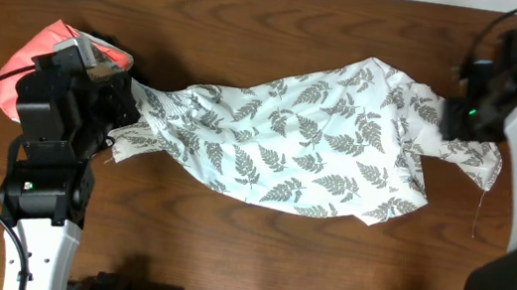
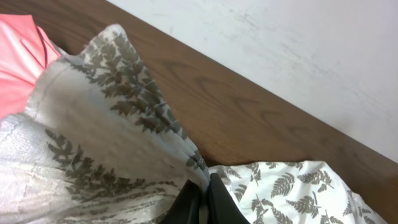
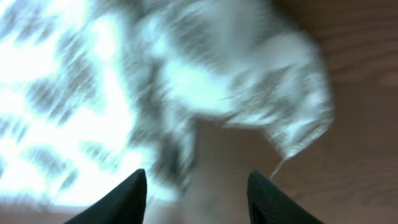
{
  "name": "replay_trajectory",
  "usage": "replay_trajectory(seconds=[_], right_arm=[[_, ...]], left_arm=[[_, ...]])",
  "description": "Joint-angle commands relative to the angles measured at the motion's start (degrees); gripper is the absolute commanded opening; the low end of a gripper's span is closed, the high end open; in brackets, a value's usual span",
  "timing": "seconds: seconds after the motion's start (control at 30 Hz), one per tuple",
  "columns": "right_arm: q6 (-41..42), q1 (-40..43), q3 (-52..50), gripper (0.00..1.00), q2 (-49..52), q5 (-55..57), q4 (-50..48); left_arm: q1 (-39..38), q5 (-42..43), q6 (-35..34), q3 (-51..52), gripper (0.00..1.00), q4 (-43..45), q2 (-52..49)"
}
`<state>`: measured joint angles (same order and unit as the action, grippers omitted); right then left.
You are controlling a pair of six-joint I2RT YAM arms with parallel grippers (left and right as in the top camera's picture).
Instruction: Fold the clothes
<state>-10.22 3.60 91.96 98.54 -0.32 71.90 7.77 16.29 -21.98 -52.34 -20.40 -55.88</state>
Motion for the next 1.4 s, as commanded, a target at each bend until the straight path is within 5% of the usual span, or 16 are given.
replay_trajectory(seconds=[0.0,0.57,1.37], right_arm=[[-5.05,-6.56,0.61,0.49,-1.88,-1.86,3.72],[-9.14,-30.67,-25.31,0.53,-1.88,7.89,-10.64],[-8.46,-32.35,-38.51,0.66,-1.86,10.84,-19.41]], left_arm=[[0.13,-0.31,1.4,-1.38,0.06,0.35,0.04],[0.13,-0.33,1.4,-1.36,0.06,0.35,0.04],[0.13,-0.33,1.38,-1.36,0.06,0.33,0.04]])
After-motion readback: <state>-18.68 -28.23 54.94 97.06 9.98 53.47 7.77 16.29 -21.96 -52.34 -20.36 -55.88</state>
